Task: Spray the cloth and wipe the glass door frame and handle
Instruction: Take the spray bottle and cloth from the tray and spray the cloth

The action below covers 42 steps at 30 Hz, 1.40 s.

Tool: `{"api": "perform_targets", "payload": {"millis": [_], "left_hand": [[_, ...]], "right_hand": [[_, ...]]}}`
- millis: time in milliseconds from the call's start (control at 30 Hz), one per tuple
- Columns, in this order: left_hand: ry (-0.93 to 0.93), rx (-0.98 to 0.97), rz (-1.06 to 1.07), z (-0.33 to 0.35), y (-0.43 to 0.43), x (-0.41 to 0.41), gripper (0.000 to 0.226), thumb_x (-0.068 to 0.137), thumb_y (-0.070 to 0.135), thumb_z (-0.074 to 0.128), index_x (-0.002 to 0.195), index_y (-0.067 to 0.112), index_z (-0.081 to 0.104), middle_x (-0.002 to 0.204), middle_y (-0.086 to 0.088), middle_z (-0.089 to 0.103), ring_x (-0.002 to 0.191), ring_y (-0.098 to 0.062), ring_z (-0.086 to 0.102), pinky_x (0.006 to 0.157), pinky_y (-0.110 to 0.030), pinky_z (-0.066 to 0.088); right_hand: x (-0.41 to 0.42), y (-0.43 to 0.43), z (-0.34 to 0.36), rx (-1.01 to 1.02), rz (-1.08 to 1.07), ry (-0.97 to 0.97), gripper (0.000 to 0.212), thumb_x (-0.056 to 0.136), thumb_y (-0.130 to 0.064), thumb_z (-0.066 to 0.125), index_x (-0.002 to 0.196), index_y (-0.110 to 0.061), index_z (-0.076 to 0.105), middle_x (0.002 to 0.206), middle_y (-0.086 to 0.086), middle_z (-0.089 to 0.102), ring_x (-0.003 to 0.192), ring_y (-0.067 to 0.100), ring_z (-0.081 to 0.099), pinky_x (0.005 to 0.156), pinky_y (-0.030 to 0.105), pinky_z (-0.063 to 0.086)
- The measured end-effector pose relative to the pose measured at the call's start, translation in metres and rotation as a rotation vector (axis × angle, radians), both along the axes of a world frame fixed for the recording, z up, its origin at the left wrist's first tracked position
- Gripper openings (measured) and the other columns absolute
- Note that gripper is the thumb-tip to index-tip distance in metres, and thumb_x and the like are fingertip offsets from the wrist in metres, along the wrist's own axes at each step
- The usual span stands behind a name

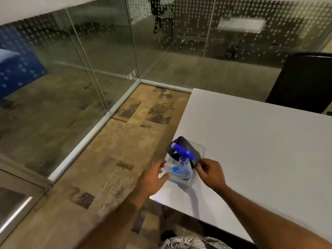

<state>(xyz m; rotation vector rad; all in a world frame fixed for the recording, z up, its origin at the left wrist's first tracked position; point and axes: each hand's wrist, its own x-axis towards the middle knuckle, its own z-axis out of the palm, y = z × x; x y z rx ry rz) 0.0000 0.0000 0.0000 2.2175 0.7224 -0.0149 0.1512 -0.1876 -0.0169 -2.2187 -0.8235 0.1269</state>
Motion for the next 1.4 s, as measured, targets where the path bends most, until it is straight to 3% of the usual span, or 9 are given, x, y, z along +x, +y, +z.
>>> {"api": "perform_targets", "payload": {"millis": [100, 233, 600, 767, 867, 1000, 1167, 1300, 1400], "left_hand": [[-0.154, -0.046, -0.039, 0.009, -0.014, 0.028, 0.072, 0.086, 0.043, 0.075, 0.145, 0.014, 0.044, 0.140, 0.000, 0.056, 0.126, -0.014, 0.055, 0.101, -0.014, 0.037], [-0.321, -0.049, 0.033, 0.014, -0.034, 0.054, 0.088, 0.073, 0.041, 0.087, 0.141, 0.003, 0.044, 0.129, -0.001, 0.057, 0.112, -0.008, 0.047, 0.085, 0.015, 0.016], [-0.375, -0.234, 0.384, -0.017, -0.067, 0.083, 0.109, 0.060, 0.061, 0.084, 0.146, 0.011, 0.038, 0.123, 0.004, 0.058, 0.112, -0.012, 0.060, 0.083, 0.003, 0.038], [-0.358, -0.204, 0.443, -0.018, -0.070, 0.100, 0.091, 0.067, 0.039, 0.091, 0.137, 0.007, 0.044, 0.104, 0.005, 0.056, 0.095, -0.015, 0.062, 0.077, -0.002, 0.045], [-0.352, -0.206, 0.463, -0.018, -0.070, 0.103, 0.076, 0.075, 0.020, 0.088, 0.136, 0.004, 0.045, 0.099, 0.001, 0.056, 0.087, -0.016, 0.060, 0.073, -0.007, 0.050], [-0.350, -0.240, 0.480, -0.015, -0.075, 0.104, 0.072, 0.082, 0.019, 0.083, 0.140, 0.005, 0.042, 0.102, -0.003, 0.060, 0.085, -0.010, 0.059, 0.079, -0.016, 0.053], [-0.342, -0.404, 0.387, -0.015, -0.065, 0.107, 0.075, 0.081, 0.019, 0.083, 0.141, 0.007, 0.039, 0.097, 0.002, 0.066, 0.090, -0.007, 0.066, 0.093, -0.028, 0.057], [-0.455, -0.337, 0.393, -0.009, -0.051, 0.114, 0.094, 0.080, 0.017, 0.084, 0.153, 0.007, 0.025, 0.108, 0.024, 0.050, 0.099, 0.030, 0.051, 0.078, 0.006, 0.040], [-0.486, -0.377, 0.366, 0.010, -0.043, 0.118, 0.087, 0.079, 0.017, 0.085, 0.148, 0.005, 0.033, 0.104, 0.003, 0.056, 0.094, 0.014, 0.059, 0.077, 0.000, 0.045]], "right_hand": [[0.020, 0.007, 0.002, -0.037, -0.086, 0.021, 0.021, 0.089, -0.023, 0.060, 0.070, -0.019, 0.066, 0.065, 0.001, 0.067, 0.058, 0.021, 0.060, 0.054, 0.030, 0.044], [0.043, 0.025, 0.004, -0.080, -0.095, 0.111, 0.013, 0.092, -0.023, 0.065, 0.092, -0.014, 0.073, 0.085, 0.005, 0.074, 0.075, 0.024, 0.067, 0.067, 0.037, 0.054], [0.072, 0.071, -0.008, -0.134, 0.151, 0.275, 0.077, 0.068, -0.063, 0.068, 0.127, -0.015, 0.054, 0.125, 0.009, 0.061, 0.108, 0.023, 0.058, 0.097, 0.046, 0.052], [0.075, 0.076, -0.012, -0.059, 0.253, 0.311, 0.123, 0.050, -0.092, 0.056, 0.132, -0.001, 0.053, 0.128, 0.019, 0.060, 0.113, 0.030, 0.056, 0.103, 0.049, 0.046], [0.078, 0.076, -0.018, -0.125, 0.232, 0.234, 0.099, 0.057, -0.070, 0.066, 0.135, -0.010, 0.051, 0.128, 0.012, 0.061, 0.111, 0.025, 0.057, 0.100, 0.048, 0.049], [0.077, 0.073, -0.032, -0.169, 0.226, 0.250, 0.113, 0.055, -0.079, 0.058, 0.146, -0.013, 0.041, 0.140, 0.012, 0.055, 0.123, 0.029, 0.055, 0.099, 0.031, 0.038], [0.079, 0.082, -0.036, -0.232, 0.169, 0.192, 0.111, 0.051, -0.082, 0.058, 0.141, -0.018, 0.043, 0.134, 0.007, 0.057, 0.116, 0.025, 0.057, 0.094, 0.037, 0.050], [0.080, 0.090, -0.037, -0.286, 0.128, 0.141, 0.075, 0.072, -0.064, 0.069, 0.130, -0.022, 0.049, 0.124, 0.003, 0.062, 0.106, 0.022, 0.060, 0.089, 0.043, 0.055], [0.083, 0.091, -0.040, -0.241, 0.091, 0.198, 0.051, 0.083, -0.052, 0.070, 0.121, -0.021, 0.056, 0.115, 0.002, 0.066, 0.099, 0.020, 0.062, 0.087, 0.043, 0.056]]}}
